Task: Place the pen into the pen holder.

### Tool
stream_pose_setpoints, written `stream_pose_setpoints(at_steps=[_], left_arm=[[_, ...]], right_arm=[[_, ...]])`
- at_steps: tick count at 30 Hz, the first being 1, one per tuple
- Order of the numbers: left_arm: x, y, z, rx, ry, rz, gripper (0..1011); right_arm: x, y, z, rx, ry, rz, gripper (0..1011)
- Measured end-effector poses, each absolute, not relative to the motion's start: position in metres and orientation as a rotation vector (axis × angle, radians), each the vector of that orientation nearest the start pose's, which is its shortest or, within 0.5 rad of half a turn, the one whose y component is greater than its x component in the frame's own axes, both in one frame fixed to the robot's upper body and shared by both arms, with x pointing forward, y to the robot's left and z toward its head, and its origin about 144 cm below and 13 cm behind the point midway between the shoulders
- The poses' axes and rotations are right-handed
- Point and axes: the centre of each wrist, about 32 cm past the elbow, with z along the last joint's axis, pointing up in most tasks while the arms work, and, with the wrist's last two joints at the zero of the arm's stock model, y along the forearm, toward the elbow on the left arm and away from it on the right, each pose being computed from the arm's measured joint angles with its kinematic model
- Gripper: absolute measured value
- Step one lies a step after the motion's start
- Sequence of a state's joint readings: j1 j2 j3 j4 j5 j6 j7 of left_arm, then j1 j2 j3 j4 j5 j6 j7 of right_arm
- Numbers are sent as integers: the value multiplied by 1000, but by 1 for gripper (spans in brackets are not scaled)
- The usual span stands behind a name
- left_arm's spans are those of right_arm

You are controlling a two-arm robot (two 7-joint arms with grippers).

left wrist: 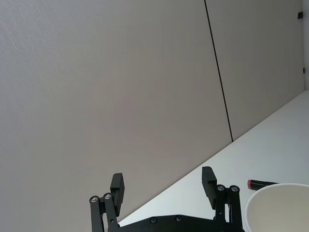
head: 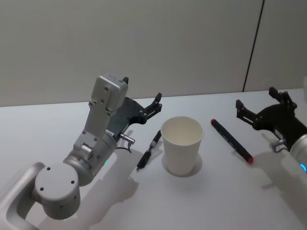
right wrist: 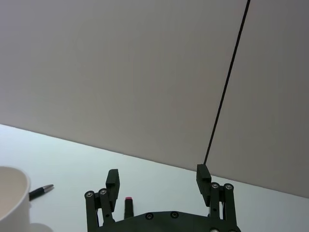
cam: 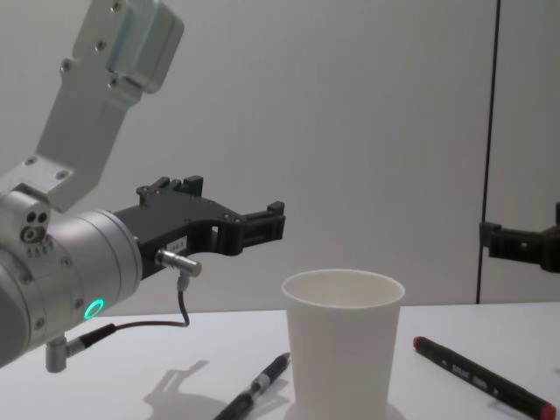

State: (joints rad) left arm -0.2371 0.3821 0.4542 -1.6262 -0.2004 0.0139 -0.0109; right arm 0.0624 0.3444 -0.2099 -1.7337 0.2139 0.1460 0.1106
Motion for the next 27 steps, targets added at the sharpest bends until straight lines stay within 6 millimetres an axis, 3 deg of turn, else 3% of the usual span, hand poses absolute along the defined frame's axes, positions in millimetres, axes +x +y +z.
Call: stream_pose_setpoints(at_steps=[12, 27], left_arm=[[492, 198, 1204, 61, -268, 1124, 1001], [492, 198, 1204, 61, -268, 1124, 1001]], right_arm=[[507, -252, 1227, -272, -112, -1191, 1001], [557, -242, 1254, -428, 48, -1131, 1001]])
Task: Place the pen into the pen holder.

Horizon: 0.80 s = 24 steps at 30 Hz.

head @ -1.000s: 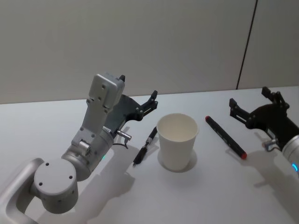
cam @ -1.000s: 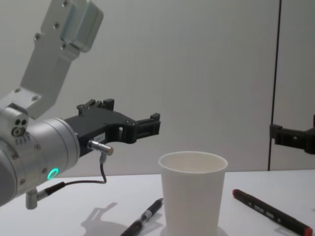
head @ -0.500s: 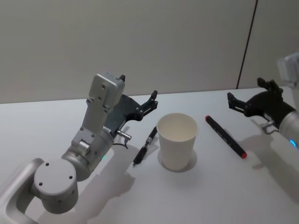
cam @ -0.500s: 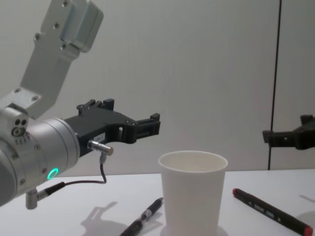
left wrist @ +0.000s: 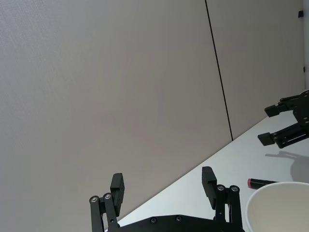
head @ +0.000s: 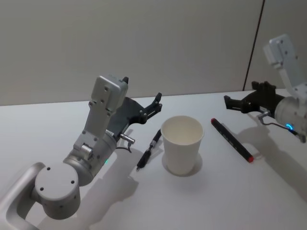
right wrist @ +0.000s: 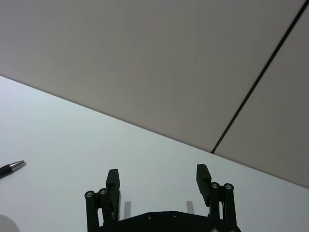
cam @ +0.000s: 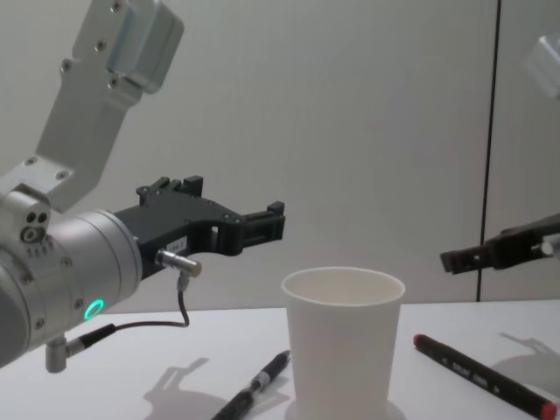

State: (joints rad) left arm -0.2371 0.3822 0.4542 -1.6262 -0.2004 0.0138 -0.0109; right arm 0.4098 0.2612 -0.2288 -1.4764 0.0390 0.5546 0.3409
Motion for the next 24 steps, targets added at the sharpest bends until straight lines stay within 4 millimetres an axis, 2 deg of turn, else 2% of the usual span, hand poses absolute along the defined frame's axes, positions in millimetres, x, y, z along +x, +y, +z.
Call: stream_pose_setpoints(at_steps=[16, 24], left_arm=[[492, 198, 1204, 61, -268, 1124, 1001], [492, 198, 1204, 61, -268, 1124, 1001]], right_arm=[[595, -219, 1273, -527, 282, -1029, 1002], [607, -209, 1271, -577, 382, -981, 1001]])
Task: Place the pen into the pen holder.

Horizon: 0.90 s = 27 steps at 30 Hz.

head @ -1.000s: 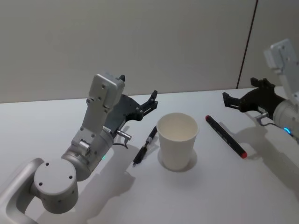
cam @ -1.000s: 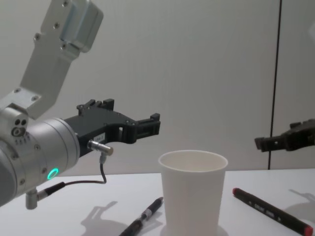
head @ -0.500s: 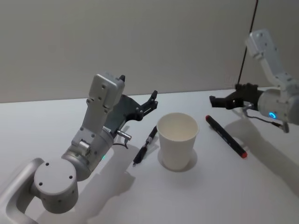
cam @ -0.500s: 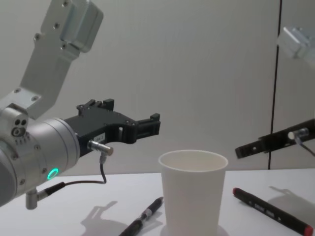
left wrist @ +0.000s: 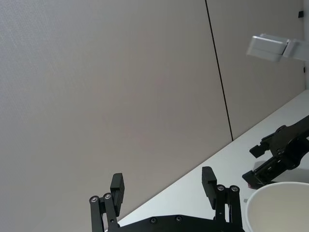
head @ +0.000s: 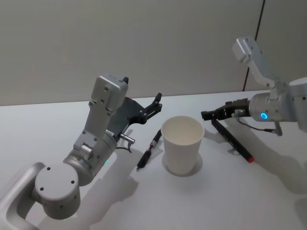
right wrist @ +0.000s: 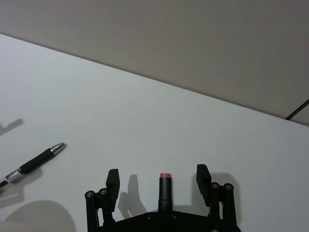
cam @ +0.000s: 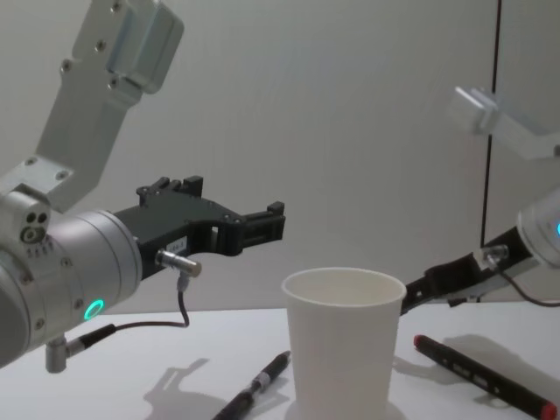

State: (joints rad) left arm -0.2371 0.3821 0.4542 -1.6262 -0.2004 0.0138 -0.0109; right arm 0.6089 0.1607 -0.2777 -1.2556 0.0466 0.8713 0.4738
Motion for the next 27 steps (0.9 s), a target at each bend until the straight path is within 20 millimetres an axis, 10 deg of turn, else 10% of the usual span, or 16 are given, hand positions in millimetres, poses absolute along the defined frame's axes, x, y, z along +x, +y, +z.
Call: stream_pose_setpoints(at_steps=[27], left_arm=[[492, 198, 1204, 61, -268, 1124, 1001]], right_arm=[[611, -207, 1268, -614, 453, -973, 1001]])
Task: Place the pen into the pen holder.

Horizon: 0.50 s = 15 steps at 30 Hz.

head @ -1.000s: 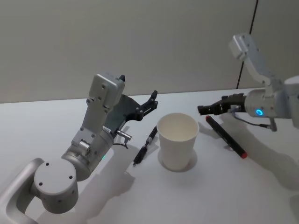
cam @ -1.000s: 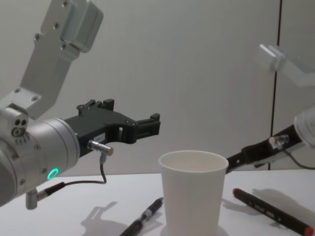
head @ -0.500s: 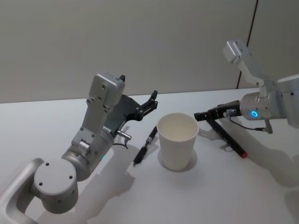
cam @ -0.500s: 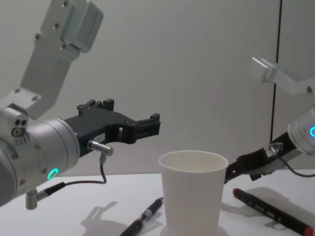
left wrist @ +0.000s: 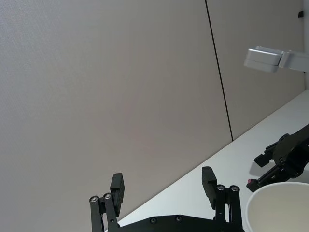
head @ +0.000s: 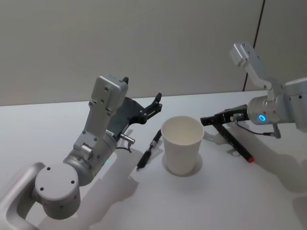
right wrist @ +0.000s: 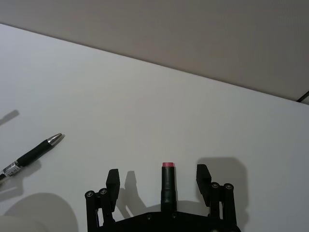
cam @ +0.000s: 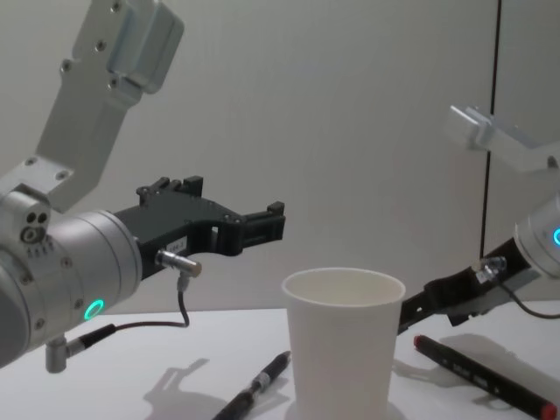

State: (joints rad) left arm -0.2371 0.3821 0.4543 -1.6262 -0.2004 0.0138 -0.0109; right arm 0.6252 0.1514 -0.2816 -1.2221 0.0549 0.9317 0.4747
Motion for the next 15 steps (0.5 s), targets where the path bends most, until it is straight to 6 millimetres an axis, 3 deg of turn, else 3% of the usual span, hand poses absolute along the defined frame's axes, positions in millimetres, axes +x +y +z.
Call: stream_pose_setpoints(at_steps=[15], left_arm=[[492, 198, 1204, 61, -268, 1124, 1001]], right_arm=[[607, -212, 1259, -634, 477, -981, 1001]])
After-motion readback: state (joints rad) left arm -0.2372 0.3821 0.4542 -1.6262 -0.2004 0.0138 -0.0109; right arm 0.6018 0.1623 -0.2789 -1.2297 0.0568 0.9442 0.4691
